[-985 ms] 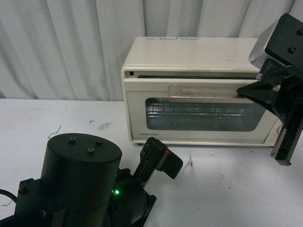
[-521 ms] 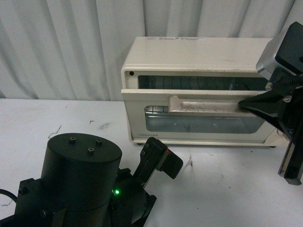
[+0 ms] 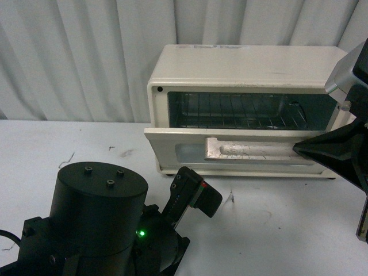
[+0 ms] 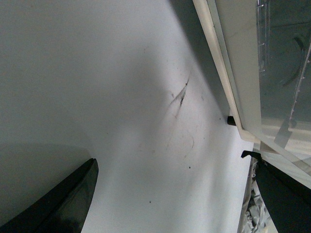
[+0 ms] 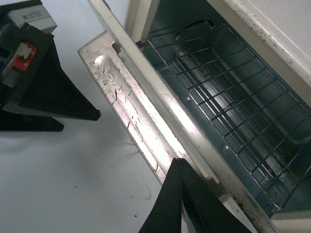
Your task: Open oven
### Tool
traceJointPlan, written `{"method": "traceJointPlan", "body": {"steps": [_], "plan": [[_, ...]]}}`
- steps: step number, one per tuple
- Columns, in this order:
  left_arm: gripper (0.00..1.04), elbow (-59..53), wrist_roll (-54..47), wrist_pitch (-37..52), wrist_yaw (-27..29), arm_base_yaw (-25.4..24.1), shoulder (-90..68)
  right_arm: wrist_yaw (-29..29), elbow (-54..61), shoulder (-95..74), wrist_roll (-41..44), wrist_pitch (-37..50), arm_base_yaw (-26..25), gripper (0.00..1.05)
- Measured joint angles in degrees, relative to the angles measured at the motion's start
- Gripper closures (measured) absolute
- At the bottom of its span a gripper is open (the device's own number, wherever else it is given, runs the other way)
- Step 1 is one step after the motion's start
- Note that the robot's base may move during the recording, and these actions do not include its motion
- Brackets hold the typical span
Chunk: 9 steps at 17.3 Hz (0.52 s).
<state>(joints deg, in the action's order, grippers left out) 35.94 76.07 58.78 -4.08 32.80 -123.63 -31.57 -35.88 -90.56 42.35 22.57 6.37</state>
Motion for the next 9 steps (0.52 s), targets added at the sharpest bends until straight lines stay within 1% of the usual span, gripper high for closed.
{"method": "traceJointPlan", "body": {"steps": [9], "plan": [[0.07,0.0,-0.1,-0.2,0.0,0.0,0.0,-3.5,0.9,9.1,-6.4,-2.2,0.0,1.03]]}}
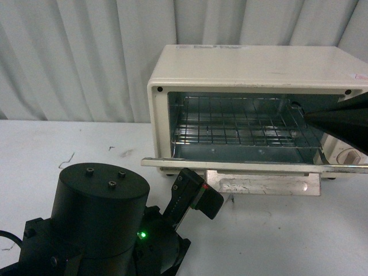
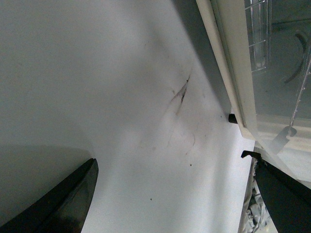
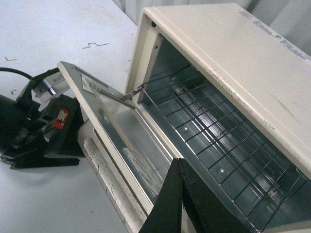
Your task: Open oven
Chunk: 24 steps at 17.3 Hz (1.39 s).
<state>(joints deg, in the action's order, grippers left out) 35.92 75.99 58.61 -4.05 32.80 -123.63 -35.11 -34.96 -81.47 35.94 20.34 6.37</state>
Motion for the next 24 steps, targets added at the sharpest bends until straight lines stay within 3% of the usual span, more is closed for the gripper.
{"method": "traceJointPlan", "body": {"steps": [3,6,9,13,20,21,22,23,24], "plan": [[0.07,0.0,0.0,0.0,0.0,0.0,0.0,-0.3,0.0,0.7,-0.4,0.1,-0.1,1.03],[0.07,0.0,0.0,0.0,0.0,0.0,0.0,-0.4,0.0,0.7,-0.4,0.3,-0.5,0.75],[0.07,0.4,-2.2,-4.5,6.4,0.7,2.2,0.0,0.0,0.9,-0.6,2.0,-0.8,0.45],[0.07,0.0,-2.4,-3.6,6.6,0.4,2.2,0.0,0.1,0.9,-0.6,1.9,-0.8,0.05],[0.07,0.0,-1.0,-3.2,5.8,0.6,2.2,0.0,0.0,0.9,-0.6,1.9,-0.8,0.06],[0.07,0.0,-0.9,-3.2,5.7,0.6,2.2,3.0,1.5,0.4,-2.6,8.3,0.0,0.09],[0.07,0.0,-0.8,-3.1,5.6,0.6,2.2,18.2,6.2,0.2,-10.1,21.4,2.0,0.20],[0.07,0.0,-0.5,-3.0,5.4,0.7,2.2,29.0,11.8,1.1,-18.0,29.7,2.3,0.31],[0.07,0.0,-0.3,-2.8,5.4,0.7,2.2,36.2,15.3,2.7,-23.3,34.0,1.5,0.40]]}}
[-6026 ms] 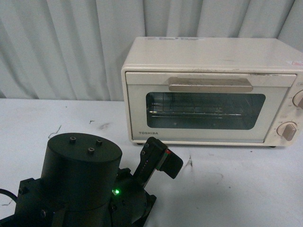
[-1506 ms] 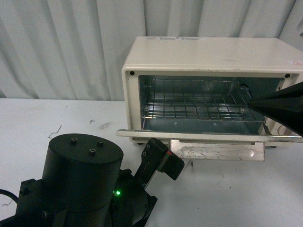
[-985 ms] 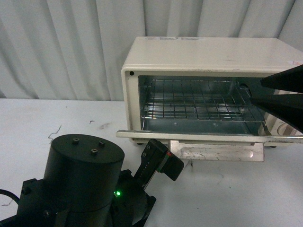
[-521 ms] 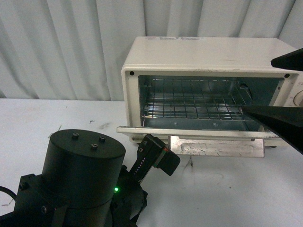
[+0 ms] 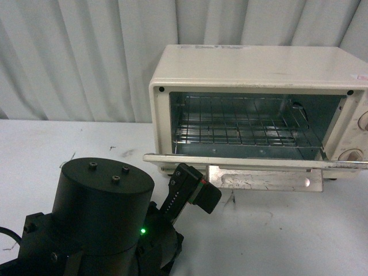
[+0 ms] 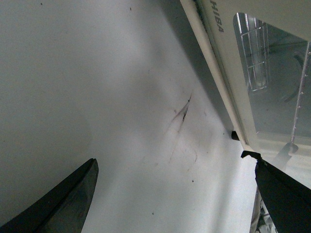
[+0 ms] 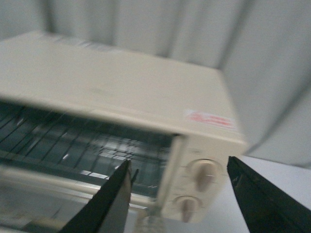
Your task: Open oven
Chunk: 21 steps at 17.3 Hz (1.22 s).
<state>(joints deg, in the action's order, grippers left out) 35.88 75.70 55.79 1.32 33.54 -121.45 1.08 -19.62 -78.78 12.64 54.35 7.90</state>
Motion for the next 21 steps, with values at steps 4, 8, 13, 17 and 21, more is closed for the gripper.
{"method": "traceJointPlan", "body": {"steps": [4,8,13,17,21], "plan": [[0.07,-0.2,0.8,1.4,-0.3,0.2,0.0,4.0,7.1,10.3,-10.6,1.3,-2.4,0.81],[0.07,-0.8,0.9,1.6,-0.2,0.0,0.0,2.4,11.5,17.4,-11.6,-1.8,-4.4,1.03],[0.07,-1.9,1.0,1.9,-0.2,-0.4,0.0,-1.0,17.3,26.3,-11.8,-5.3,-8.1,1.03],[0.07,-4.5,1.3,3.5,-0.2,-0.8,0.7,-1.0,19.0,40.7,-11.8,-17.2,-8.1,1.03],[0.07,-6.2,1.9,3.9,-0.2,-1.3,2.2,-1.0,19.0,49.4,-11.8,-25.4,-8.1,1.03]]}}
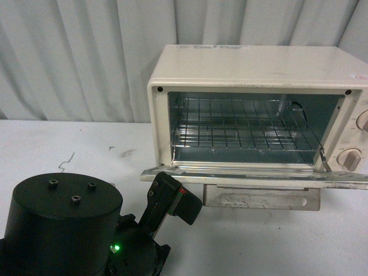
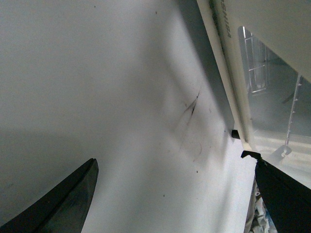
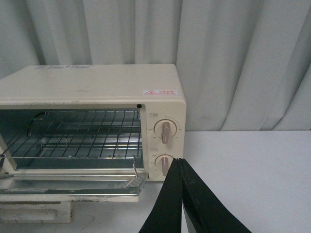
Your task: Open oven
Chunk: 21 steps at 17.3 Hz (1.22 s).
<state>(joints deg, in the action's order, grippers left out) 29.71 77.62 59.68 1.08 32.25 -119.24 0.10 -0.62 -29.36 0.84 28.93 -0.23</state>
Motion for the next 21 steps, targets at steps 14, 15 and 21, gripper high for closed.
{"method": "traceJointPlan", "body": {"steps": [14,15,21], "plan": [[0.07,-13.7,-0.3,-4.1,1.3,-5.6,15.3,0.0,0.0,16.3,0.0,-15.6,0.0,0.83],[0.07,-15.1,-0.9,-5.5,1.3,-6.6,18.2,0.0,0.0,16.4,0.0,-15.6,0.0,0.72],[0.07,-22.0,-7.9,-20.4,0.7,-12.1,41.4,0.0,0.0,16.3,0.0,-15.6,0.0,0.06]]}}
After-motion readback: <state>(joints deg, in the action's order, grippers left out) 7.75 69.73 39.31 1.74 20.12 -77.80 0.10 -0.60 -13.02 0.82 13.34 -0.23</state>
